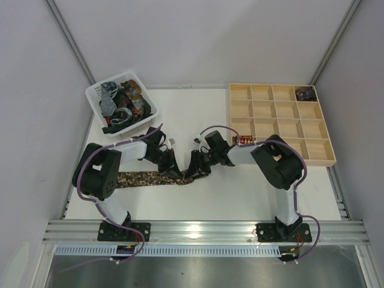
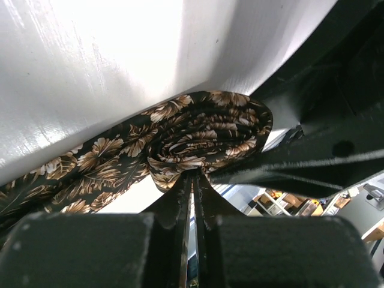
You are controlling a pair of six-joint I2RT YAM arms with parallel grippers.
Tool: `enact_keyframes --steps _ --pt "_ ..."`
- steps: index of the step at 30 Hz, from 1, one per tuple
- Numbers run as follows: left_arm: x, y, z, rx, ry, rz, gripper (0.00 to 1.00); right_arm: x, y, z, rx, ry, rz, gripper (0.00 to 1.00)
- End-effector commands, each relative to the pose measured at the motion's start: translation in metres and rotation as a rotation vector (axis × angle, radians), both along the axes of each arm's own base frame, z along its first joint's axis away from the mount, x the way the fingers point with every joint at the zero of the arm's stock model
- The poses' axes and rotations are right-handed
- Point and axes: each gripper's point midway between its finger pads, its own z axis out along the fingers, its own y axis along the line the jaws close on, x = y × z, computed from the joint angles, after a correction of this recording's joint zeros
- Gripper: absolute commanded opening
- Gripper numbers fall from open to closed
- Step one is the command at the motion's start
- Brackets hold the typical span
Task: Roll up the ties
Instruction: Roll the tie
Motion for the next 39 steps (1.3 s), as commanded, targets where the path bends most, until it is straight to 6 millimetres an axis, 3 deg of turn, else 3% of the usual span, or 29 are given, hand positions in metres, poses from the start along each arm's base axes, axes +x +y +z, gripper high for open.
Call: enact_keyframes --steps 1,6,10,15,23,32,39 --pt "0.000 0.003 -0.004 -0.003 -0.020 -0.022 0.08 0.006 0.012 0.008 0.048 -0.015 -0.002 0.36" --pt "-0.001 0.002 -0.002 -0.018 -0.022 -0.025 0.08 0.003 0.007 0.006 0.004 0.026 -0.015 0.17" --pt "0.001 0.001 0.005 -0.023 -0.043 -0.019 0.08 -0.008 -0.012 -0.001 -0.093 0.075 -0.021 0.08" --pt "0.005 0.000 0.010 -0.031 -0.063 -0.008 0.09 -0.027 -0.042 -0.007 -0.197 0.126 -0.023 0.06" --pt "0.001 0.000 -0.009 -0.017 -0.024 -0.007 0.09 -0.035 -0.077 0.010 -0.261 0.138 -0.067 0.06" --pt "-0.019 -0.017 -0.022 -0.012 0.008 -0.051 0.08 -0.024 -0.104 0.011 -0.448 0.097 -0.129 0.06" --pt "-0.019 -0.032 -0.006 -0.029 -0.023 -0.070 0.08 -0.011 -0.120 0.012 -0.611 0.057 -0.152 0.04"
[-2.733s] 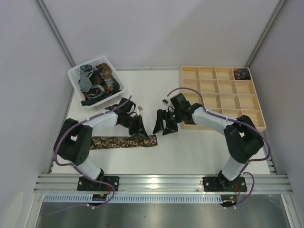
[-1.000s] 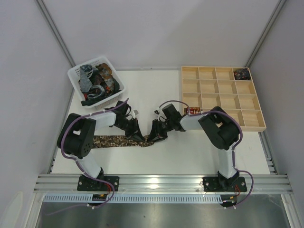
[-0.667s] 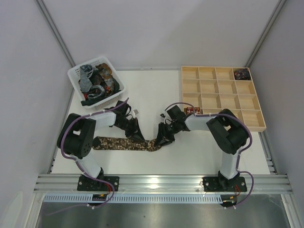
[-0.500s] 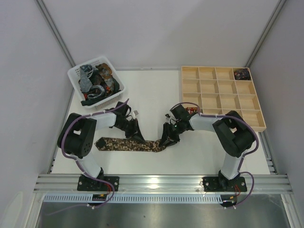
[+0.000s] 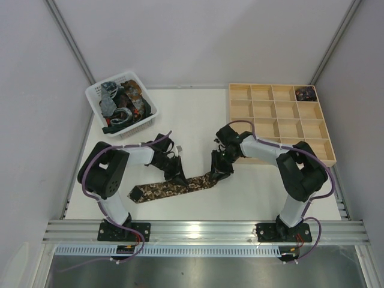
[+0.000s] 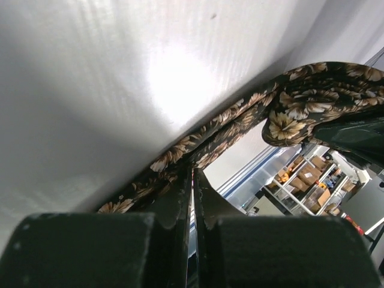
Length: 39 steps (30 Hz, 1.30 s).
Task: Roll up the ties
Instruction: Roll the tie
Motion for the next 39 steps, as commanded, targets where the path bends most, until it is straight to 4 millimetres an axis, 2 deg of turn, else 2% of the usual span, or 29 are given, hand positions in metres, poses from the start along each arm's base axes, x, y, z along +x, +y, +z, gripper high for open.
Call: enact_keyframes --steps 1,6,14,28,31,39 --pt "0.010 -0.014 0.019 -0.031 -0.056 -0.008 0.09 0.005 -0.020 0.002 -0.149 -0.027 -0.002 0.04" --pt "0.006 -0.038 0.027 -0.058 -0.054 -0.061 0.09 0.008 -0.016 0.006 -0.218 -0.067 0.035 0.05" --pt "0.014 -0.065 0.032 -0.119 -0.031 -0.070 0.09 0.004 -0.017 0.000 -0.291 -0.087 0.075 0.06" --pt "0.021 -0.081 0.014 -0.110 0.007 -0.077 0.08 0.004 0.004 0.010 -0.315 -0.132 0.138 0.11" --pt "0.022 -0.081 0.011 -0.104 0.005 -0.075 0.08 0.004 0.010 0.011 -0.310 -0.137 0.151 0.15" --pt "0.022 -0.080 0.007 -0.094 0.019 -0.061 0.08 0.002 0.025 0.014 -0.294 -0.168 0.188 0.32"
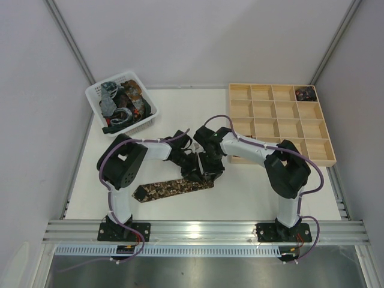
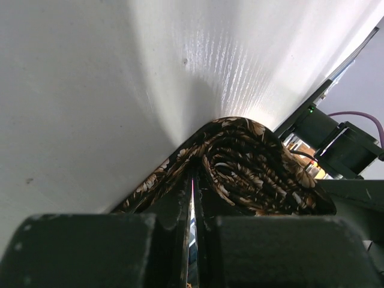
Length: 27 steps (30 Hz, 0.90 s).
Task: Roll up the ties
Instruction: Roll the tie
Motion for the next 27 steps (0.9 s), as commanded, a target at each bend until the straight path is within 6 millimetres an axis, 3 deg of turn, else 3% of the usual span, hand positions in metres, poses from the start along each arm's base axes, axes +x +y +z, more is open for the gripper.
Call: enact_keyframes --steps 1,3,10,17,22,27 --pt "0.009 -0.010 0.007 -0.027 -0.026 0.002 0.07 0.006 0.012 0.010 0.023 -0.041 0.035 0.32" --pt "0.009 -0.005 0.003 0.012 -0.031 0.009 0.05 0.006 0.010 0.008 0.009 -0.047 0.040 0.32" --pt "0.006 0.013 0.008 0.080 -0.086 -0.001 0.06 0.012 -0.003 -0.001 -0.118 -0.102 0.035 0.11" --pt "-0.001 0.015 0.025 0.033 -0.104 -0.002 0.07 0.018 -0.007 0.002 -0.173 -0.161 0.040 0.11" --pt "0.002 0.005 0.029 -0.016 -0.078 0.014 0.07 0.019 0.007 0.013 -0.093 -0.176 0.040 0.12" --pt "0.007 -0.006 0.023 -0.030 -0.049 0.014 0.06 0.022 0.017 0.018 -0.048 -0.186 0.044 0.23"
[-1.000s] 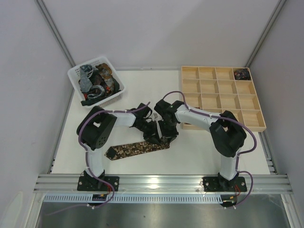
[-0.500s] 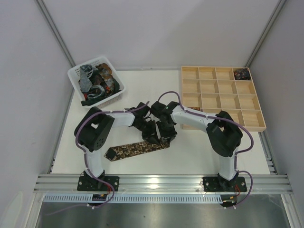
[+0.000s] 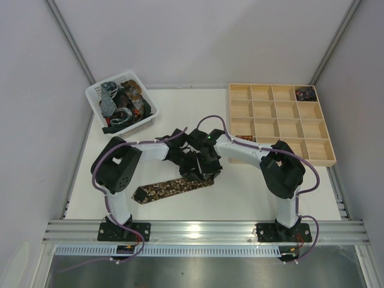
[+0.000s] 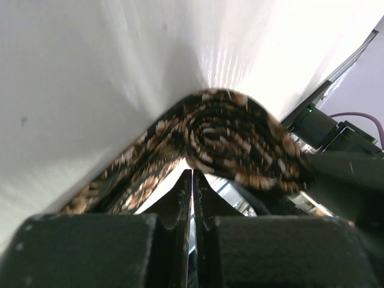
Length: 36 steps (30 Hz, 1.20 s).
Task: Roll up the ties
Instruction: Roll the tie
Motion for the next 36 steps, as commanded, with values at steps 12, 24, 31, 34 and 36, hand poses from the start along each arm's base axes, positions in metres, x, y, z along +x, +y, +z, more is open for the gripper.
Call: enact_keyframes --steps 12,24,31,34,36 --pt "0.009 -0.011 -0.009 -0.020 0.013 0.007 0.05 0.009 0.028 0.037 0.153 -0.067 0.018 0.46" --pt "0.012 0.011 -0.011 0.063 -0.035 0.003 0.05 0.003 0.034 0.035 0.140 -0.056 0.076 0.51" --pt "0.013 0.017 -0.010 0.095 -0.061 -0.001 0.06 0.006 0.035 0.042 0.154 -0.095 0.104 0.58" --pt "0.014 0.019 -0.005 0.103 -0.078 -0.005 0.08 0.008 0.036 0.041 0.153 -0.098 0.109 0.57" --pt "0.014 0.021 -0.003 0.110 -0.086 -0.005 0.09 0.009 0.038 0.045 0.163 -0.110 0.114 0.57"
